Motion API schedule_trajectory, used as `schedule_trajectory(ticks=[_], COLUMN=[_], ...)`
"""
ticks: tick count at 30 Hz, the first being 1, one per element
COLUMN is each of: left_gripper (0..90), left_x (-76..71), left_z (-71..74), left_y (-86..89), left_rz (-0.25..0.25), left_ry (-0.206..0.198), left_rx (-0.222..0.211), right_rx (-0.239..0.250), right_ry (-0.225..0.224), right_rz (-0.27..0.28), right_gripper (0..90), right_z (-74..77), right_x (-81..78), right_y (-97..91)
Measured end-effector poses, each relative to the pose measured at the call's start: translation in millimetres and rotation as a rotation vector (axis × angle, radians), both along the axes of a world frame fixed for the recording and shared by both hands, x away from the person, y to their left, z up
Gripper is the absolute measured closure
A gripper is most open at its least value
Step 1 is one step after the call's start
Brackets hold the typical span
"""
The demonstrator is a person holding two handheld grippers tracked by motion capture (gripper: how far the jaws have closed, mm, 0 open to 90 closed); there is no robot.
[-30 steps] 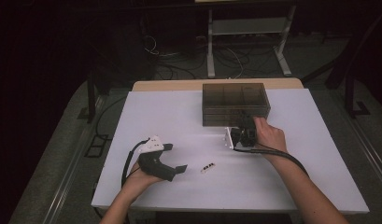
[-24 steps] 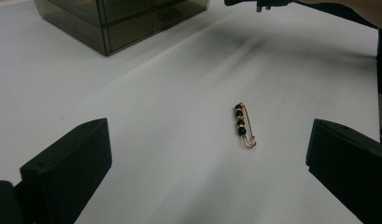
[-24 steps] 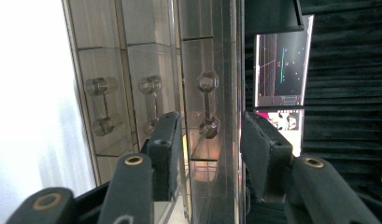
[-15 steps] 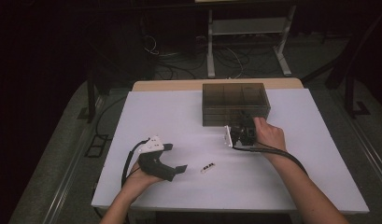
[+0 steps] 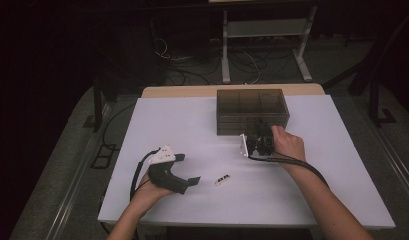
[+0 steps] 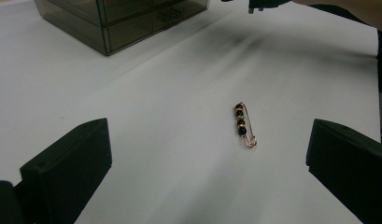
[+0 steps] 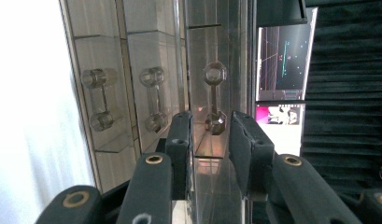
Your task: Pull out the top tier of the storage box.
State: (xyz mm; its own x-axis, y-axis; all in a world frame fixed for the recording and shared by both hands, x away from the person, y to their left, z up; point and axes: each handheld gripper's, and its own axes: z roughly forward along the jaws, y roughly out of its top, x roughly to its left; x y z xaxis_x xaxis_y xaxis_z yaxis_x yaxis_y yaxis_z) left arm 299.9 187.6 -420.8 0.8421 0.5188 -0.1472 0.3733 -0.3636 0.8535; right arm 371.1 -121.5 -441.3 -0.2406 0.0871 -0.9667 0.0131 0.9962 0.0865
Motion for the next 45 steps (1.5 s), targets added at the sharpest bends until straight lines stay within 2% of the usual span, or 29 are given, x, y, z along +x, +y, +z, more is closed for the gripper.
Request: schedule_trajectory(ticks=[23,45], left_gripper=[0.0,0.0], left_x=[0.0,0.0], left_z=[0.0,-0.1], left_y=[0.0,0.0], left_rz=[0.0,0.001], left_ry=[0.0,0.0], left_rx=[0.001,0.001], right_rx=[-0.004,-0.01], right_ry=[-0.01,-0.015], right_rz=[0.003,0.005], right_gripper=[76.9,77.6], right_z=[0.8,0.8], right_x=[1.9,-0.7], right_y=[1.1,2.3])
